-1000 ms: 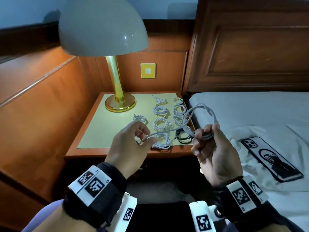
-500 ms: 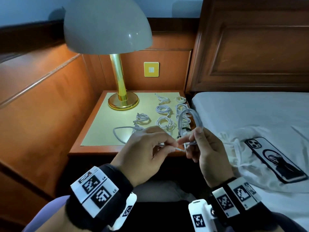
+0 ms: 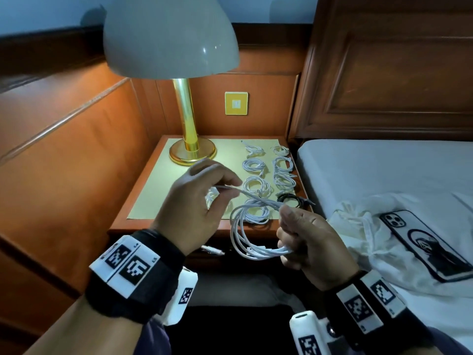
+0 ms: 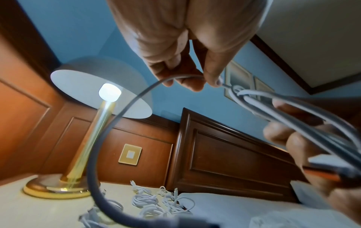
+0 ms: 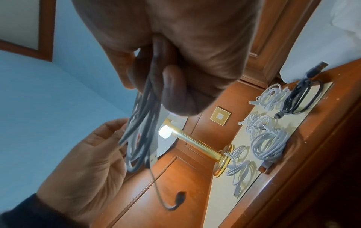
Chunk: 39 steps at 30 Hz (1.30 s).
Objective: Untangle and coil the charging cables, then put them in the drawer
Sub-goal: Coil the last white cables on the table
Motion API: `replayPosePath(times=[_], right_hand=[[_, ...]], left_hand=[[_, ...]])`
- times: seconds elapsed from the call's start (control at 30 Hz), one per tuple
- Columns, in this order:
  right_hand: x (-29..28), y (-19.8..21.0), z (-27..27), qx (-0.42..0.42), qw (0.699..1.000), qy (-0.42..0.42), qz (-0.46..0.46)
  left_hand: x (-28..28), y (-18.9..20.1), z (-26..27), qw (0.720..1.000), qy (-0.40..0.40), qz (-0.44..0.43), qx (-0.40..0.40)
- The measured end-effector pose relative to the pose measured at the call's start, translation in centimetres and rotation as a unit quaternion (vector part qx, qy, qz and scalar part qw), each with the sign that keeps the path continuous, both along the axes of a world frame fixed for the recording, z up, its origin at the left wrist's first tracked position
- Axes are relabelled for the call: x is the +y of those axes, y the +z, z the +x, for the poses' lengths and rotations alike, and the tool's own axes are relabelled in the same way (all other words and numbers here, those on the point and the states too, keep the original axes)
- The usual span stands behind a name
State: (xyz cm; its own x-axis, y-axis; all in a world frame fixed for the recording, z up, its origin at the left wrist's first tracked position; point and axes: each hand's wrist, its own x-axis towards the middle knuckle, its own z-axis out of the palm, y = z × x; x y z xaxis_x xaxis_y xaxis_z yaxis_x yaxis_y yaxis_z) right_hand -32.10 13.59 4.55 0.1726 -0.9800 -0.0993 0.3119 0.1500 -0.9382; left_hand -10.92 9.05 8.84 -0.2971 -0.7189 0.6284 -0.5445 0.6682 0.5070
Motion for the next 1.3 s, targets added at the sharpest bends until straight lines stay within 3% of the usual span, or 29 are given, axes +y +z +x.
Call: replayPosePath(times=[0.17,0.27,0.37,0.53,0.6,0.7,0.73,0.87,1.07,1.13,1.23,1.3], right_hand=[[0.1,0.0,0.0,-0.029,0.999,0.021,0.014],[0.2,0.1,0.2,-0.035,0.999,0.029,0.013],[0.2,0.2,0.3,-0.036,0.999,0.017,0.017],[-0.1,-0.5,1.0,0.022,1.0,-0.006,-0.004],[0.0,-0.9,1.6,0.04,0.999,-0.013,-0.016],[0.1,-0.7,2.1,0.032,0.999,-0.011,-0.019],[0.1,-0.6,2.0,0.026,0.999,-0.003,-0.02],[0.1,-0.3,1.3,-0.007,0.999,0.021,-0.023],[-0.1,-0.4,0.8,0.012,0.998,-0.045,-0.052],[-0.2,-0.4,1.0,0.031,0.995,-0.061,-0.07],[-0.3,-0.2,0.9,0.121,0.982,-0.098,-0.104],[-0.3,-0.4,0.8,0.24,0.948,-0.133,-0.159]], left_hand=[[0.2,-0.1,-0.4,0.994,0.04,0.065,0.074],[0.5,-0.7,-1.2,0.976,0.045,0.165,0.135],[0.7,-0.9,-1.8,0.931,0.017,0.29,0.224],[1.3,-0.1,-2.4,0.835,-0.097,0.404,0.362],[1.5,0.1,-2.4,0.844,-0.107,0.396,0.346],[1.4,-0.4,-2.2,0.928,-0.081,0.304,0.2],[1.4,-0.5,-2.1,0.943,-0.082,0.284,0.154],[1.4,-0.5,-1.8,0.947,-0.091,0.286,0.114],[1.5,-0.7,-1.6,0.926,-0.129,0.324,0.144],[1.7,-0.9,-2.2,0.903,-0.137,0.348,0.21],[1.8,-0.6,-2.6,0.805,-0.165,0.445,0.356],[1.7,-0.4,-2.8,0.759,-0.177,0.489,0.392]])
